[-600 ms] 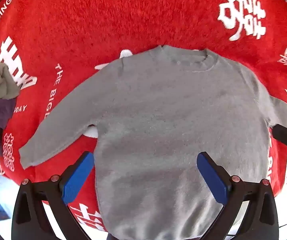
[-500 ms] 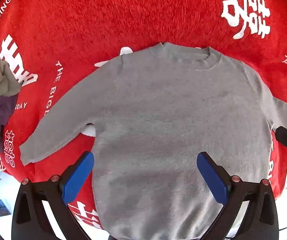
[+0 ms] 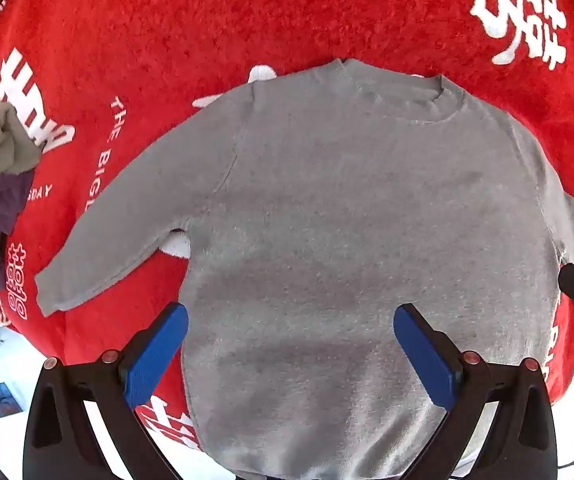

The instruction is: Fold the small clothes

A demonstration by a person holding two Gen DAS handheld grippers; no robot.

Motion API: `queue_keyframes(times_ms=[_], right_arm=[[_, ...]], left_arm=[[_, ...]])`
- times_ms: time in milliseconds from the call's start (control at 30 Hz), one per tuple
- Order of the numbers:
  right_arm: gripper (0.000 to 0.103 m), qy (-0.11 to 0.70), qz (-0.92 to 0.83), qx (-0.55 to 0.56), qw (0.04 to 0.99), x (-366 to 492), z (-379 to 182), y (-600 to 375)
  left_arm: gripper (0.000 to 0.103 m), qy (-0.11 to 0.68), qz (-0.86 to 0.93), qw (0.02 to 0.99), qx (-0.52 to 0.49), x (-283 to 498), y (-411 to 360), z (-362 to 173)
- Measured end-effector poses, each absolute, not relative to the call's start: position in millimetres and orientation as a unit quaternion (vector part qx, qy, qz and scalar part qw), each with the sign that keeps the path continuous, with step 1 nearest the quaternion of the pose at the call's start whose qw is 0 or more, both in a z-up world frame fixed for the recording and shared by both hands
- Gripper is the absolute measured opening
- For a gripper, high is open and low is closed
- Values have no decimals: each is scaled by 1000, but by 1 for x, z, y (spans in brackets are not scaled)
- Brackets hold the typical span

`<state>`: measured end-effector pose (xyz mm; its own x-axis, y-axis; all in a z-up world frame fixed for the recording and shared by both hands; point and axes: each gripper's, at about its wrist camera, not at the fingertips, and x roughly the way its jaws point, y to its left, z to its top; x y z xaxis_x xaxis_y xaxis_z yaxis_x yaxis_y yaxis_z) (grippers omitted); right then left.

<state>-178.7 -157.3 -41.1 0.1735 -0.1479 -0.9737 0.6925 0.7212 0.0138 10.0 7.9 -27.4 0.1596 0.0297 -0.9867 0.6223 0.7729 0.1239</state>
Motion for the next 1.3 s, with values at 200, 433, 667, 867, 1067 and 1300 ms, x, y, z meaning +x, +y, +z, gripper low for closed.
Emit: queue_keyframes(times_ms=[200,433,667,867,1067,1300], right_arm=[[103,580,-278,227,732,-172,-45,-150],[103,587,-274,230,726,-167,-49,-146],[103,591,-276,227,723,-162,-51,-145],[103,596,-276,221,721,-162,-53,-144],[103,597,-278,220,720,-161,-55,-145],[103,597,-276,219,721,-160,-57,-147]], left_arm=[[103,623,-200,709,265,16,12,-37],[103,630,-192,707,258,22,18,-42],[103,631,-192,706,260,24,21,-44],[103,636,-188,702,260,26,22,-49],[103,639,-185,697,268,26,23,-55],[103,639,-182,694,276,27,21,-59]])
